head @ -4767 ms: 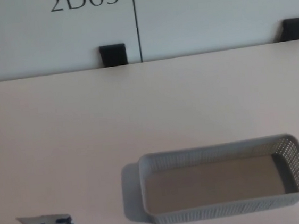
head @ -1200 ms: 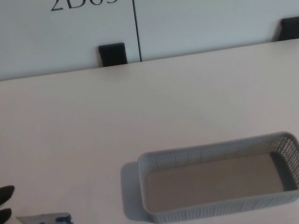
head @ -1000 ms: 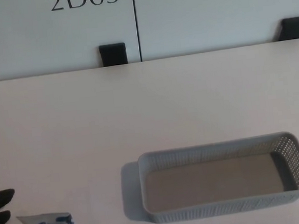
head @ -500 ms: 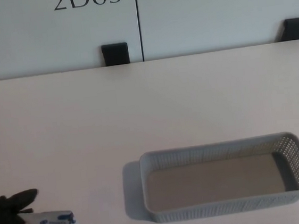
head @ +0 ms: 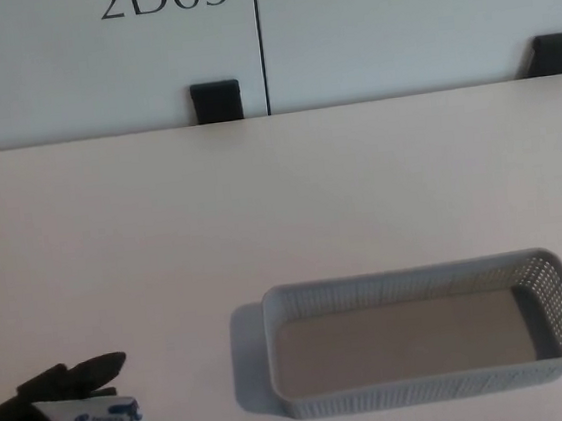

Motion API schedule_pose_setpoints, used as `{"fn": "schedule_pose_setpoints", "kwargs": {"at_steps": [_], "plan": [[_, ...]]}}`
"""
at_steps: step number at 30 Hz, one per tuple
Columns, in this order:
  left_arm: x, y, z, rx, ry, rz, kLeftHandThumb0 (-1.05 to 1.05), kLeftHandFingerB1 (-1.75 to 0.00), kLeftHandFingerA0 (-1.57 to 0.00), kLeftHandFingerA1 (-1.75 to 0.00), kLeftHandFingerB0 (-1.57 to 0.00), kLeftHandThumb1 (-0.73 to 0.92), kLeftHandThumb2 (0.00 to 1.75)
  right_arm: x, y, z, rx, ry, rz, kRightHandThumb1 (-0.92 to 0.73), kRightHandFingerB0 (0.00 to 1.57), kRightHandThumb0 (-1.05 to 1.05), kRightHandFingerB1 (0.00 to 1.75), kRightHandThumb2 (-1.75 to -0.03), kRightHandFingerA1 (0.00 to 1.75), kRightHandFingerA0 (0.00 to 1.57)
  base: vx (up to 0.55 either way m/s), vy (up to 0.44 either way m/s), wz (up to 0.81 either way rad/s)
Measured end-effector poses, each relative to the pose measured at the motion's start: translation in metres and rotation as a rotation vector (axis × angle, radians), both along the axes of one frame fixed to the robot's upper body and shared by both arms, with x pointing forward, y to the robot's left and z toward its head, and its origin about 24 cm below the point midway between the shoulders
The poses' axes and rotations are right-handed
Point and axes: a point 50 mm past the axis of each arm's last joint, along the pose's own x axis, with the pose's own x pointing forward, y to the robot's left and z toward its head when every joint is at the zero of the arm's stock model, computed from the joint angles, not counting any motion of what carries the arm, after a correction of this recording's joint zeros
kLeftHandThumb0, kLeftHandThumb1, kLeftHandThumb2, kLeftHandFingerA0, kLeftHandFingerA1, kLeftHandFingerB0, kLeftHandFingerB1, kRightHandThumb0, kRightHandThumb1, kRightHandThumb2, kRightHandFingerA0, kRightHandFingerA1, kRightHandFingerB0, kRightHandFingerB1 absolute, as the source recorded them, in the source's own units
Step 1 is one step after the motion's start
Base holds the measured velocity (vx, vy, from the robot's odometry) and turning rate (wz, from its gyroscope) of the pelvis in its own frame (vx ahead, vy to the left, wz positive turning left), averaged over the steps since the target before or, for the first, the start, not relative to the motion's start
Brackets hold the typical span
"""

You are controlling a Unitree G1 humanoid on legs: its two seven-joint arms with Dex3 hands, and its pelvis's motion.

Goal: The robot walks towards a table in front, picks a shampoo with left hand and puts it in a small grey container

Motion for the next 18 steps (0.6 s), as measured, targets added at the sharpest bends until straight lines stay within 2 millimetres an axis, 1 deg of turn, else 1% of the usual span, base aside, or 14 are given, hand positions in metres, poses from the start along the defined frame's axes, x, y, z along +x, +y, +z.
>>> {"fn": "schedule_pose_setpoints", "kwargs": {"at_steps": [1,2,5,6,8,9,10,11,13,14,15,18], "plan": [[0.000,-0.001,0.000,0.000,-0.001,-0.002,-0.40,-0.18,-0.01,-0.35,-0.01,0.30,0.68,0.000,0.000,0.000,0.000,0.000,0.002,-0.71,0.39,-0.29,0.35,-0.62,0.40,0.50,0.00,0.000,0.00],[0.000,-0.003,0.000,0.000,-0.002,-0.006,-0.40,-0.18,-0.02,-0.35,-0.02,0.30,0.68,0.000,0.000,0.000,0.000,0.000,0.002,-0.72,0.38,-0.29,0.34,-0.62,0.40,0.48,0.00,0.000,0.00],[0.001,-0.006,-0.001,-0.003,-0.003,-0.010,-0.39,-0.17,-0.02,-0.36,-0.02,0.30,0.67,0.000,0.000,0.000,0.002,-0.001,-0.001,-0.72,0.39,-0.29,0.35,-0.61,0.40,0.49,0.00,0.000,0.00],[0.001,-0.007,-0.001,-0.005,-0.003,-0.012,-0.42,-0.15,-0.07,-0.41,-0.08,0.32,0.64,0.000,0.000,0.000,0.002,-0.002,-0.001,-0.72,0.39,-0.29,0.35,-0.62,0.39,0.47,0.00,0.000,0.00],[0.002,-0.010,-0.002,-0.014,-0.004,-0.008,-0.41,-0.17,-0.06,-0.41,-0.09,0.30,0.63,0.001,0.000,0.000,0.002,-0.003,-0.003,-0.72,0.39,-0.29,0.35,-0.62,0.40,0.47,0.00,0.000,0.00],[0.002,-0.012,-0.003,-0.022,-0.006,-0.002,-0.42,-0.22,-0.12,-0.40,-0.09,0.36,0.59,0.001,0.000,0.000,0.003,-0.003,-0.003,-0.72,0.39,-0.29,0.35,-0.62,0.40,0.47,0.00,0.000,0.00],[0.002,-0.013,-0.004,-0.029,-0.008,0.004,-0.22,-0.48,-0.04,-0.50,0.00,0.25,0.80,0.001,0.000,0.000,0.003,-0.003,-0.002,-0.72,0.39,-0.29,0.35,-0.62,0.40,0.48,0.00,0.000,0.00],[0.002,-0.016,-0.006,-0.041,-0.010,0.012,-0.20,-0.48,-0.04,-0.50,0.00,0.28,0.81,0.001,0.000,0.000,0.004,-0.003,0.000,-0.72,0.39,-0.29,0.35,-0.62,0.40,0.47,0.00,0.000,0.00],[0.002,-0.019,-0.009,-0.063,-0.011,0.033,-0.20,-0.48,-0.05,-0.50,0.00,0.29,0.82,0.001,0.000,0.000,0.006,-0.002,0.005,-0.72,0.39,-0.29,0.35,-0.62,0.40,0.48,0.00,0.000,0.00],[0.002,-0.021,-0.011,-0.074,-0.011,0.042,-0.39,-0.30,-0.24,-0.44,-0.09,0.37,0.58,0.001,0.000,0.000,0.007,-0.001,0.006,-0.72,0.39,-0.29,0.35,-0.62,0.40,0.50,0.00,0.000,0.00],[0.002,-0.023,-0.012,-0.083,-0.013,0.051,-0.42,-0.31,-0.29,-0.47,-0.08,0.37,0.60,0.000,0.001,0.000,0.007,0.000,0.006,-0.72,0.39,-0.30,0.34,-0.62,0.40,0.49,0.00,0.000,0.00],[0.003,-0.028,-0.016,-0.118,-0.018,0.088,-0.39,-0.31,-0.33,-0.49,-0.09,0.37,0.59,0.000,0.001,0.000,0.007,0.002,0.011,-0.72,0.38,-0.30,0.34,-0.62,0.40,0.49,0.00,0.000,0.00]]}}
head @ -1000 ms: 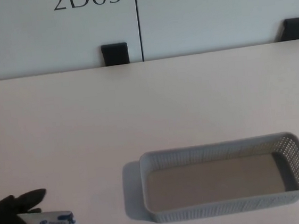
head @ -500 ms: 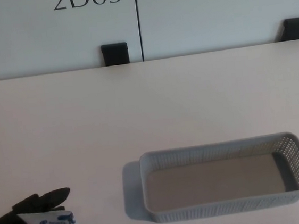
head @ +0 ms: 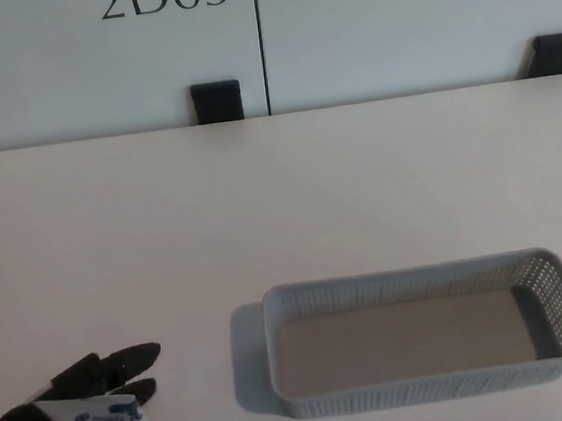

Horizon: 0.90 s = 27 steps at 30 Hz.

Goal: The robot walks towards a table in front, picks a shampoo with left hand and puts it in a small grey container

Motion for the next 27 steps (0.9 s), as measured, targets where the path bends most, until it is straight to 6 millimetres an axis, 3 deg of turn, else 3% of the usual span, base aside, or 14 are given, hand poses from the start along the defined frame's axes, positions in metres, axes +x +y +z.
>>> {"fn": "schedule_pose_setpoints", "kwargs": {"at_steps": [3,6,7,8,9,10,11,12,14,15,16,19,20,27], "plan": [[0.001,-0.008,-0.004,-0.036,-0.002,0.029,-0.23,-0.33,-1.03,-1.00,-0.35,0.68,0.60,0.000,0.000,0.000,0.000,0.004,0.007,-0.73,0.38,-0.30,0.34,-0.62,0.38,0.47,0.00,0.000,0.00],[0.002,-0.019,-0.013,-0.092,0.003,0.080,-0.21,-0.36,-0.98,-1.30,-0.41,0.74,0.63,-0.002,0.001,-0.001,0.002,0.010,0.008,-0.72,0.39,-0.31,0.34,-0.61,0.39,0.49,0.00,0.000,0.00],[0.003,-0.022,-0.014,-0.103,0.002,0.088,-0.22,-0.39,-0.90,-1.70,-0.50,0.79,0.60,-0.002,0.001,-0.001,0.003,0.011,0.009,-0.73,0.39,-0.31,0.34,-0.62,0.39,0.49,0.00,0.000,0.00],[0.005,-0.026,-0.014,-0.120,0.000,0.097,-0.27,-0.62,-1.20,-1.41,-0.57,0.60,0.88,-0.003,0.001,-0.001,0.003,0.012,0.010,-0.72,0.39,-0.31,0.34,-0.62,0.39,0.49,0.00,0.000,0.00],[0.006,-0.028,-0.015,-0.131,-0.001,0.102,-0.10,-0.73,-0.91,-1.75,-0.77,0.75,0.63,-0.003,0.001,-0.001,0.003,0.013,0.010,-0.72,0.39,-0.31,0.34,-0.62,0.38,0.49,0.00,0.000,0.00],[0.008,-0.031,-0.014,-0.144,-0.002,0.105,-0.10,-0.73,-0.91,-1.75,-0.77,0.75,0.63,-0.003,0.001,-0.001,0.004,0.012,0.011,-0.72,0.39,-0.31,0.34,-0.62,0.38,0.49,0.00,0.000,0.00],[0.010,-0.036,-0.015,-0.160,0.001,0.110,0.00,-1.24,-0.90,-1.72,-0.76,0.70,0.77,-0.002,0.002,-0.001,0.005,0.012,0.011,-0.71,0.39,-0.31,0.34,-0.62,0.38,0.48,0.00,0.000,0.00],[0.011,-0.040,-0.016,-0.174,0.006,0.114,-0.02,-1.38,-0.85,-1.75,-0.78,0.69,0.80,-0.002,0.002,-0.001,0.006,0.012,0.011,-0.72,0.39,-0.31,0.34,-0.62,0.38,0.48,0.00,0.000,0.00],[0.014,-0.050,-0.017,-0.204,0.009,0.121,-0.03,-1.40,-0.85,-1.75,-0.73,0.67,0.81,-0.001,0.003,-0.001,0.007,0.009,0.013,-0.72,0.39,-0.31,0.34,-0.61,0.39,0.48,0.00,0.000,0.00],[0.016,-0.055,-0.017,-0.217,0.011,0.125,-0.09,-1.15,-1.22,-1.39,-0.90,0.58,0.97,0.001,0.003,-0.001,0.008,0.005,0.014,-0.71,0.38,-0.31,0.34,-0.61,0.38,0.47,0.00,0.000,0.00],[0.019,-0.062,-0.018,-0.234,0.016,0.128,-0.08,-1.16,-1.25,-1.40,-0.90,0.55,0.98,0.004,0.003,-0.001,0.010,-0.002,0.016,-0.71,0.37,-0.31,0.34,-0.62,0.39,0.48,0.00,0.000,0.00],[0.022,-0.074,-0.018,-0.250,0.025,0.129,-0.08,-1.15,-1.24,-1.40,-0.88,0.55,0.98,0.009,0.003,0.000,0.014,-0.014,0.021,-0.70,0.38,-0.31,0.34,-0.61,0.39,0.49,0.00,0.000,0.00],[0.022,-0.076,-0.017,-0.252,0.029,0.132,-0.04,-1.41,-0.92,-1.75,-0.71,0.66,0.86,0.011,0.003,0.001,0.015,-0.017,0.022,-0.70,0.40,-0.31,0.34,-0.61,0.40,0.51,0.00,0.000,0.00],[0.016,-0.080,-0.009,-0.209,0.037,0.151,-0.06,-1.32,-1.00,-1.66,-0.76,0.72,0.74,0.017,0.004,0.002,0.029,-0.028,0.031,-0.72,0.39,-0.29,0.34,-0.62,0.40,0.49,0.00,0.000,0.00]]}}
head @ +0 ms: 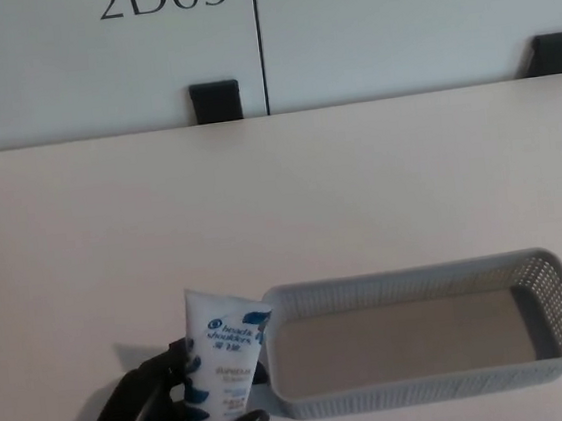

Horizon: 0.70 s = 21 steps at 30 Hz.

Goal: The robot walks towards a table in front, picks a shampoo with left hand and puts it in a small grey container

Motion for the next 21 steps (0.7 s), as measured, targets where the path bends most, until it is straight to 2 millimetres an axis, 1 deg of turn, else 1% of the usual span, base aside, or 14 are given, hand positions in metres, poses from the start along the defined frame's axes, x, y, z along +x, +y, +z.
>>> {"fn": "schedule_pose_setpoints", "kwargs": {"at_steps": [1,2,3,5,6,9,10,11,12,16,17,19,20,21], "plan": [[-0.002,0.001,0.003,0.012,-0.001,-0.003,-0.06,-1.32,-1.00,-1.66,-0.76,0.72,0.74,0.000,0.000,0.000,0.000,0.002,0.000,-0.72,0.39,-0.29,0.34,-0.62,0.40,0.49,0.00,0.000,0.00],[-0.003,0.002,0.005,0.023,-0.008,-0.006,-0.10,-1.31,-1.02,-1.64,-0.78,0.75,0.69,0.000,0.000,0.000,0.000,0.002,0.001,-0.73,0.38,-0.28,0.35,-0.62,0.40,0.48,0.00,0.000,0.00],[-0.003,0.003,0.016,0.046,-0.046,-0.016,-0.11,-1.26,-1.10,-1.62,-0.77,0.79,0.65,0.000,0.000,0.000,0.003,0.002,0.003,-0.74,0.38,-0.28,0.34,-0.62,0.40,0.49,0.00,0.000,0.00],[-0.002,0.005,0.030,0.068,-0.098,-0.025,-0.17,-1.27,-1.08,-1.60,-0.78,0.79,0.63,0.002,0.000,0.001,0.007,-0.002,0.009,-0.73,0.38,-0.28,0.35,-0.62,0.40,0.50,0.00,0.000,0.00],[-0.001,0.005,0.035,0.072,-0.117,-0.026,-0.19,-1.10,-1.28,-1.32,-0.94,0.58,0.97,0.003,0.000,0.001,0.008,-0.003,0.012,-0.74,0.38,-0.29,0.34,-0.62,0.39,0.49,0.00,0.000,0.00],[0.003,0.006,0.063,0.090,-0.225,-0.044,-0.17,-1.11,-1.30,-1.33,-0.97,0.54,0.94,0.005,0.001,0.001,0.011,-0.006,0.017,-0.74,0.38,-0.27,0.35,-0.62,0.40,0.50,0.00,0.000,0.00],[0.005,0.005,0.076,0.091,-0.274,-0.050,-0.13,-1.32,-1.13,-1.52,-0.84,0.76,0.62,0.005,0.001,0.001,0.011,-0.007,0.019,-0.73,0.39,-0.27,0.35,-0.62,0.40,0.50,0.00,0.000,0.00],[0.006,0.004,0.083,0.091,-0.297,-0.053,-0.10,-1.24,-1.16,-1.51,-0.84,0.76,0.67,0.005,0.001,0.001,0.011,-0.007,0.019,-0.73,0.39,-0.27,0.35,-0.62,0.40,0.51,0.00,0.000,0.00],[0.007,0.002,0.095,0.087,-0.340,-0.060,-0.10,-1.24,-1.16,-1.51,-0.84,0.76,0.67,0.006,0.001,0.001,0.011,-0.006,0.021,-0.73,0.39,-0.27,0.35,-0.62,0.40,0.51,0.00,0.000,0.00],[0.006,-0.007,0.129,0.068,-0.457,-0.103,-0.10,-1.18,-1.20,-1.43,-0.87,0.76,0.69,0.005,0.000,0.001,0.012,-0.003,0.024,-0.70,0.41,-0.30,0.35,-0.61,0.40,0.50,0.00,0.000,0.00],[0.005,-0.009,0.134,0.066,-0.473,-0.111,-0.12,-1.09,-1.31,-1.29,-0.99,0.55,0.97,0.005,0.000,0.001,0.013,-0.002,0.026,-0.70,0.42,-0.30,0.36,-0.61,0.41,0.52,0.00,0.000,0.00],[0.005,-0.014,0.147,0.056,-0.519,-0.134,-0.14,-1.09,-1.31,-1.29,-0.99,0.55,0.96,0.005,0.000,0.001,0.013,0.004,0.033,-0.70,0.42,-0.31,0.36,-0.61,0.41,0.52,0.00,0.000,0.00],[0.006,-0.016,0.151,0.055,-0.531,-0.140,-0.10,-1.17,-1.20,-1.40,-0.86,0.75,0.66,0.005,0.000,0.001,0.013,0.005,0.036,-0.69,0.43,-0.31,0.36,-0.61,0.41,0.52,0.00,0.000,0.00],[0.008,-0.020,0.157,0.051,-0.553,-0.157,-0.08,-1.16,-1.20,-1.39,-0.86,0.74,0.68,0.005,0.001,0.001,0.013,0.008,0.041,-0.70,0.43,-0.30,0.36,-0.61,0.40,0.52,0.00,0.000,0.00]]}}
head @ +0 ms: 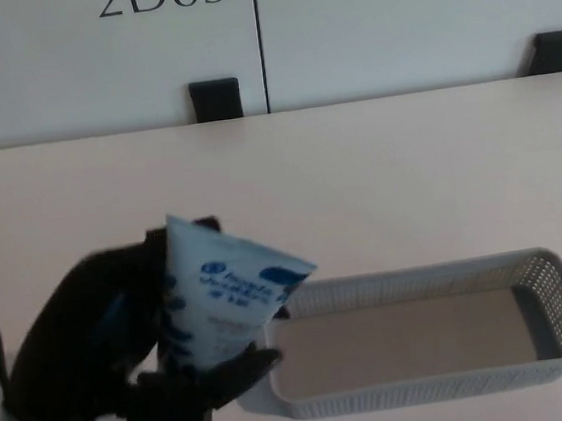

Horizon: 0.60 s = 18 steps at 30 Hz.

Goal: The robot walks towards a table in front, picks a shampoo with left hand and puts it in a small grey container

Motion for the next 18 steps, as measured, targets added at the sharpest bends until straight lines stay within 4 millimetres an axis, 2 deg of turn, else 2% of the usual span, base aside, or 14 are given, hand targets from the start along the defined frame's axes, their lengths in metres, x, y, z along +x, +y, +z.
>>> {"fn": "schedule_pose_setpoints", "kwargs": {"at_steps": [4,8,18], "plan": [[0.007,-0.016,0.014,0.008,-0.044,-0.063,-0.02,-1.14,-1.20,-1.38,-0.86,0.67,0.79,0.001,0.001,0.000,0.002,0.001,0.012,-0.70,0.44,-0.30,0.36,-0.61,0.40,0.52,0.00,0.000,0.00],[0.013,-0.033,0.020,0.022,-0.052,-0.126,-0.01,-1.14,-1.20,-1.46,-0.85,0.63,0.87,-0.001,0.002,-0.001,0.001,0.012,0.027,-0.73,0.43,-0.31,0.36,-0.62,0.40,0.52,0.00,0.000,0.00],[0.046,-0.086,0.019,0.078,0.028,-0.235,-0.03,-1.21,-1.15,-1.50,-0.86,0.66,0.83,0.001,0.003,-0.001,-0.003,0.017,0.058,-0.72,0.42,-0.29,0.35,-0.62,0.40,0.52,0.00,0.000,0.00]]}}
